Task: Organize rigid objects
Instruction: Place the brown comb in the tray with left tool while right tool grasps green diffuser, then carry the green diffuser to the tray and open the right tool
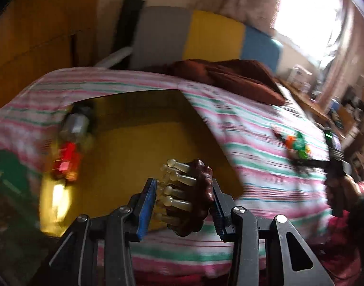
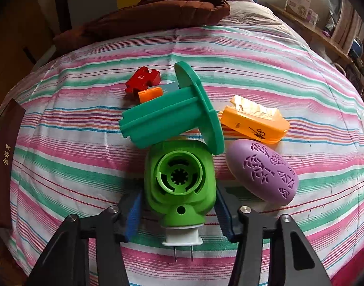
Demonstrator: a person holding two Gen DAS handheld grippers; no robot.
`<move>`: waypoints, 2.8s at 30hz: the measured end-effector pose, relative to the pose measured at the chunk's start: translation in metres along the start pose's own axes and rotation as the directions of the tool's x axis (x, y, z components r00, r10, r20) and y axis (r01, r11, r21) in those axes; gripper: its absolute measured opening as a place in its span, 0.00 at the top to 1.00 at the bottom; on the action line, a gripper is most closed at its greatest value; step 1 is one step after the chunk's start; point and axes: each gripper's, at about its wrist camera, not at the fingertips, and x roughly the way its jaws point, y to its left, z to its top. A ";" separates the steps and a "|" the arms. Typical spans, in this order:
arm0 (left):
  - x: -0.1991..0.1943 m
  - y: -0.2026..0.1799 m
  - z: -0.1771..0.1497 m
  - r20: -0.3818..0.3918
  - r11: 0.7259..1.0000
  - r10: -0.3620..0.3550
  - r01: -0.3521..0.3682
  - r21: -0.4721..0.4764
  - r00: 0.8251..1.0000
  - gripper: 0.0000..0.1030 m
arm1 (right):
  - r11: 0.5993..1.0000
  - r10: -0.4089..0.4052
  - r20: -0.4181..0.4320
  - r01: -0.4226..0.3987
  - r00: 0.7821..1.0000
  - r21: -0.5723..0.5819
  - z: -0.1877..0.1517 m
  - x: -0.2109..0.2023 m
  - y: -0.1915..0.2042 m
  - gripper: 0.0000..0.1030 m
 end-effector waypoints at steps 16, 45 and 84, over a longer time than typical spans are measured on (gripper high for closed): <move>0.048 0.099 -0.012 -0.126 0.963 0.253 -0.262 -0.064 0.959 0.57 | 0.999 -0.030 0.015 0.031 0.999 -0.039 -0.004 -0.003 0.009 0.49; -0.027 0.072 -0.020 0.096 0.942 0.324 -0.311 -0.127 0.941 0.32 | 0.995 -0.060 0.012 0.060 0.998 -0.081 -0.001 -0.005 0.015 0.49; -0.049 0.089 -0.041 0.111 0.927 0.346 -0.322 -0.191 0.932 0.32 | 0.822 0.425 -0.021 -0.395 0.905 -0.410 0.003 -0.108 0.281 0.49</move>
